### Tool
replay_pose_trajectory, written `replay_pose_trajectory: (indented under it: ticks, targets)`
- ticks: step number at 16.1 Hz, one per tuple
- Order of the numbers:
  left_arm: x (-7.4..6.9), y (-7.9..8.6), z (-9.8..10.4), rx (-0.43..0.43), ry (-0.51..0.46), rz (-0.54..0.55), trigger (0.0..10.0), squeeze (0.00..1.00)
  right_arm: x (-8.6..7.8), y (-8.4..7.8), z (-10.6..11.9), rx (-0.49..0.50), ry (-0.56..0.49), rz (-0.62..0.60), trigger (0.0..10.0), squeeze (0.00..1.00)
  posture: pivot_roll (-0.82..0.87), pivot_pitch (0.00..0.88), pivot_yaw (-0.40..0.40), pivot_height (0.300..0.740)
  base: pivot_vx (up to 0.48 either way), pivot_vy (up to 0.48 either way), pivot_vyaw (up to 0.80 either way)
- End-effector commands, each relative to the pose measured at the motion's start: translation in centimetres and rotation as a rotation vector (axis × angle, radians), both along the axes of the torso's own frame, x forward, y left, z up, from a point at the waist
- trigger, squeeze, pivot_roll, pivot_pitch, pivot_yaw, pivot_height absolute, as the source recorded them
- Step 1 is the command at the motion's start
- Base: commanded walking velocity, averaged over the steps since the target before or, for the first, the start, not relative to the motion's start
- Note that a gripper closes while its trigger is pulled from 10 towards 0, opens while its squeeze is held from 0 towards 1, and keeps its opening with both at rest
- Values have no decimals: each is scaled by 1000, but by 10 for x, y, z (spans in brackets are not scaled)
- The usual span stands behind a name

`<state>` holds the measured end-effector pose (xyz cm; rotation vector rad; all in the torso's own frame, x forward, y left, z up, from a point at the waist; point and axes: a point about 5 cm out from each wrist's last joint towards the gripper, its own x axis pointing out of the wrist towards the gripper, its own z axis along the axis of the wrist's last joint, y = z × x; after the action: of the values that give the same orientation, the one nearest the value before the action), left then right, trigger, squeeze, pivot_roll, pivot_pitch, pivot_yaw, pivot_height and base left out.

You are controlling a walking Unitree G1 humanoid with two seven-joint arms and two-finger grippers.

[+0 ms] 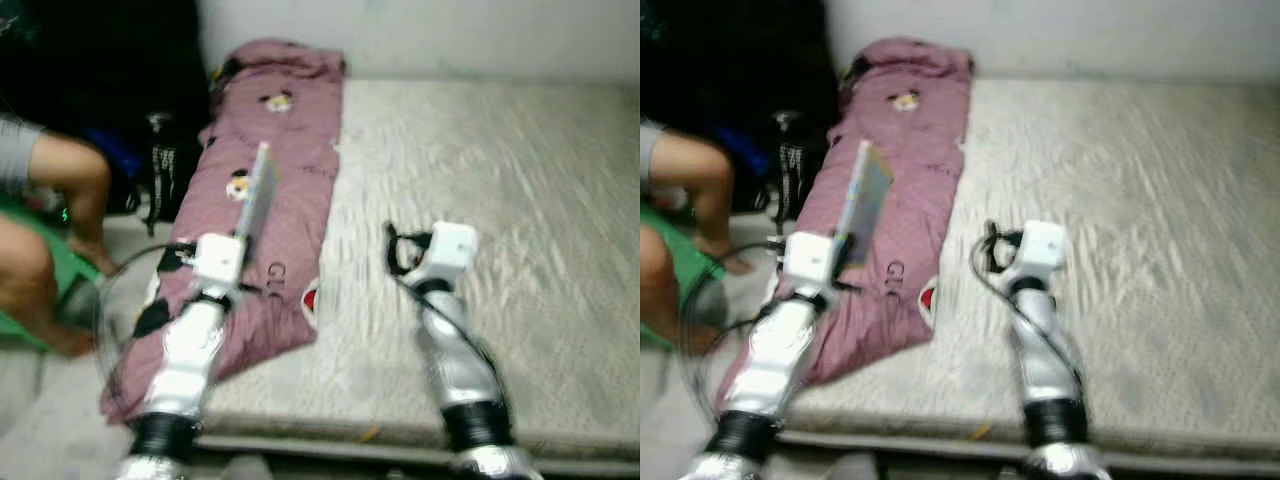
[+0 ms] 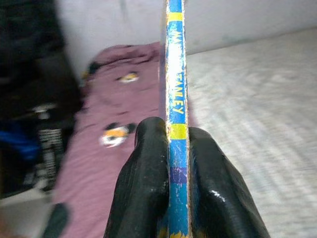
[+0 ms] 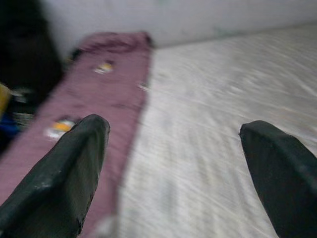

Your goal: Clean up the room

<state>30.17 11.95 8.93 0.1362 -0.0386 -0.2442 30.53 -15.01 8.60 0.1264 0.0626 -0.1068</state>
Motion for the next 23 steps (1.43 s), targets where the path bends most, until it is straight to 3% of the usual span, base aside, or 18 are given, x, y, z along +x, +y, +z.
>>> replay_pose_trajectory:
  ticks: [1,5,6,8,10,13,15,20,23]
  targets:
    - [5,-1,11,8,-52,-27,10000,0,-2,3,8,16,-43,-15,10000,0,8,0,107,740,0,0,-469]
    - [8,-10,9,-16,-17,-36,10000,0,-8,0,5,8,-45,-40,10000,0,-16,0,139,740,0,0,0]
    - [7,-8,9,13,-23,-19,10000,0,-7,0,6,6,-47,-39,10000,0,-7,0,131,740,0,0,0]
    - [3,-2,7,-32,-18,-27,10000,0,-6,-1,5,3,-40,-37,10000,0,10,0,124,740,0,0,0]
    - [-5,12,-2,-4,-1,2,10000,0,-4,3,5,21,-50,-50,10000,0,14,0,140,740,0,0,0]
    - [-2,9,-2,9,6,-21,10000,0,-4,10,4,18,-50,-33,10000,0,16,0,146,740,0,0,0]
    - [1,12,0,-13,1,16,10000,0,0,15,6,1,-54,17,10000,0,30,0,107,740,0,0,0]
    - [-12,28,-5,-46,-8,174,10000,0,15,32,10,-33,-38,160,10000,0,127,0,-32,740,0,0,0]
    - [-13,39,-2,-42,-16,191,10000,0,12,43,2,-24,-17,199,10000,0,144,0,-40,740,0,0,0]
